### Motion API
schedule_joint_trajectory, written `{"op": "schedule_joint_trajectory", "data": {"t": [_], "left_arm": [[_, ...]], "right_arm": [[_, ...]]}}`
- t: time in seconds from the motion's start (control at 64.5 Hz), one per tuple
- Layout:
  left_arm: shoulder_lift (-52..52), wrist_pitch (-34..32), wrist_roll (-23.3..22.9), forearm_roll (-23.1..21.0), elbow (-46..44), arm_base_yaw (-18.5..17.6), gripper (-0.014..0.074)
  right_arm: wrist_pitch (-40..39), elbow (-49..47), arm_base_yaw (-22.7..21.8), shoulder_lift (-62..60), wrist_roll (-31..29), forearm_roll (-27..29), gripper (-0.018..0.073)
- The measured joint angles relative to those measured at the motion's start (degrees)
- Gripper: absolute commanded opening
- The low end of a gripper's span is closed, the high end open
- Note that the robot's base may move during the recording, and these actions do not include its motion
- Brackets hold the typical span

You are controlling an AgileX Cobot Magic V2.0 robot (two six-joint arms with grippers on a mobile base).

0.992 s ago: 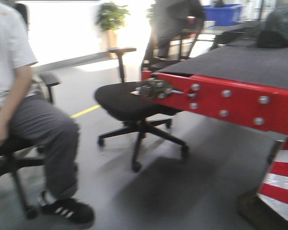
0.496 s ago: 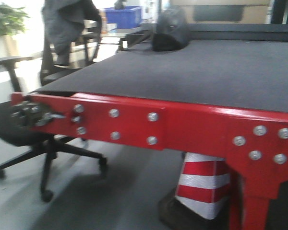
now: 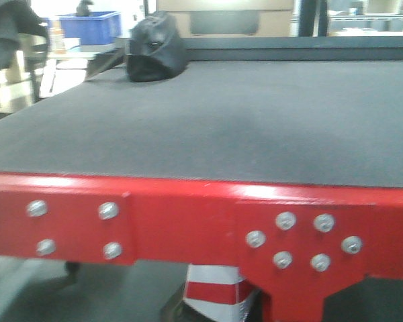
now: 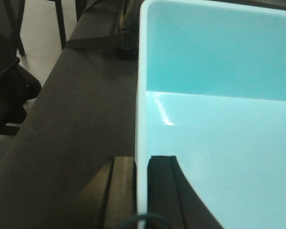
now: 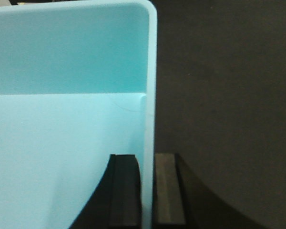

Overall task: Fetch blue bin and place on conveyor start
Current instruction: 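Hold the bin with both grippers while driving to the red conveyor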

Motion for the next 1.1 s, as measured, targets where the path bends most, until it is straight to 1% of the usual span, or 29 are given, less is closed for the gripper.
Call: {"op": "schedule_joint_trajectory", "data": {"t": [1.101], "left_arm": [[0.0, 0.0, 0.0, 0.0, 0.0, 0.0, -0.0111]], "right_arm": [[0.0, 0.0, 0.0, 0.0, 0.0, 0.0, -0.0163]]}}
